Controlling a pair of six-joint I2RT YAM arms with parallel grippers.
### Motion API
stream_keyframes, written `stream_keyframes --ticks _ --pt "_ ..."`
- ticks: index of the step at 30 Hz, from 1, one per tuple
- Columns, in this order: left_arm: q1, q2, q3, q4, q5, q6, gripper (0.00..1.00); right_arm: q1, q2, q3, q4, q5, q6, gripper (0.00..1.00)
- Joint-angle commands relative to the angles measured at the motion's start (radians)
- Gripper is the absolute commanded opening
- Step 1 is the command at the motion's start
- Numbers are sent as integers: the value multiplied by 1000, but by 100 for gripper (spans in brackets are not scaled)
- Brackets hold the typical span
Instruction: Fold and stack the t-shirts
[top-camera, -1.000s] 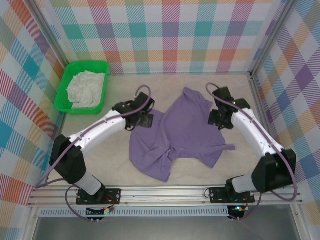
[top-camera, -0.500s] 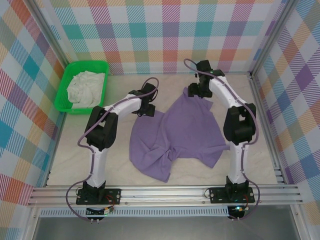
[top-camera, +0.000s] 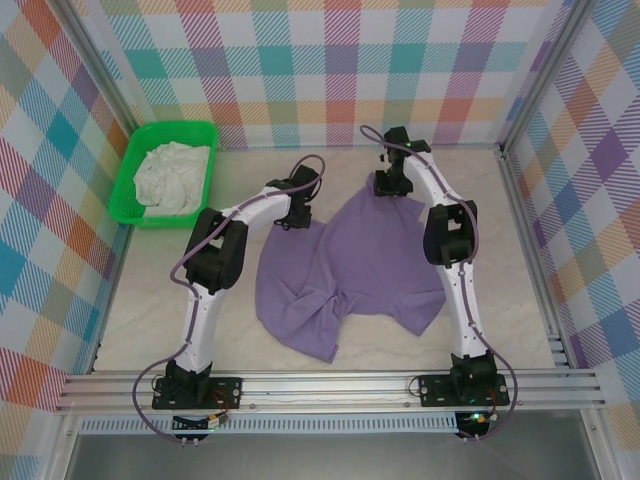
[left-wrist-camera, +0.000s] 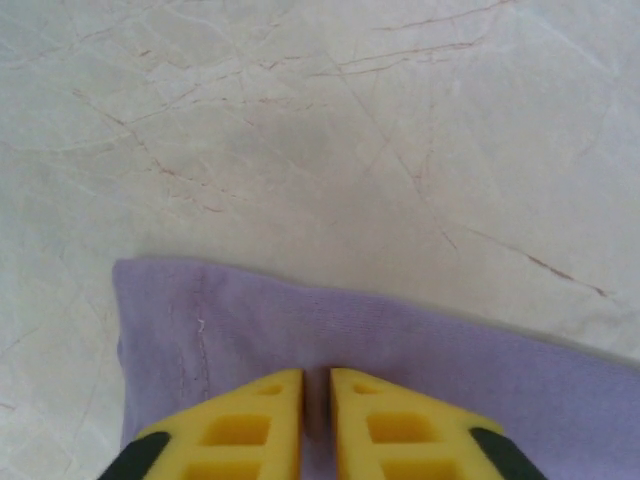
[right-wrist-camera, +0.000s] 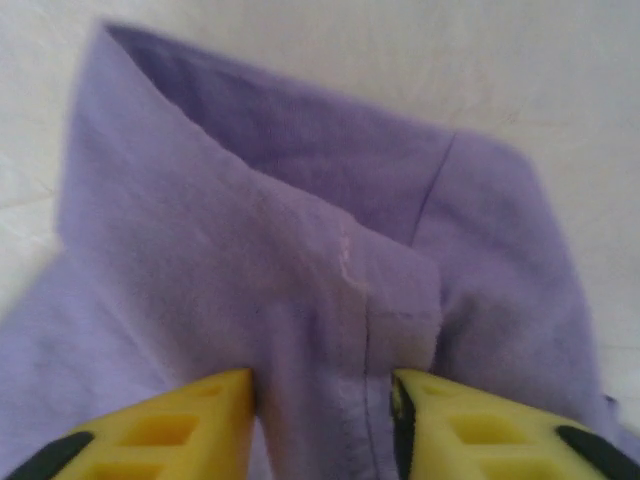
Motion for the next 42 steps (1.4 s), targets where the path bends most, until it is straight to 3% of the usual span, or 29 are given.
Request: stream_keyframes --ticks 1,2,9,20,26,32,37,42 --pt "12 42 9 -35 -25 8 0 -10 7 37 -36 -37 22 8" --pt "15 42 9 -36 -31 7 0 -12 0 36 -37 -34 29 0" --pt "73 36 31 -64 -74 -24 0 -21 -210 -125 6 62 67 0" --pt "138 63 60 -94 -39 -36 0 -33 -770 -726 104 164 178 0" --pt "139 33 12 -66 10 -53 0 -33 -1051 -1118 118 106 269 0" --pt "138 -13 -45 -39 49 -59 0 -30 -1281 -1499 147 -31 390 0" --pt "137 -48 -84 -21 75 -59 0 -22 -1363 -1698 206 -160 465 22" --pt "135 -84 -108 -15 95 -49 0 -19 -1414 -1688 168 -145 472 42"
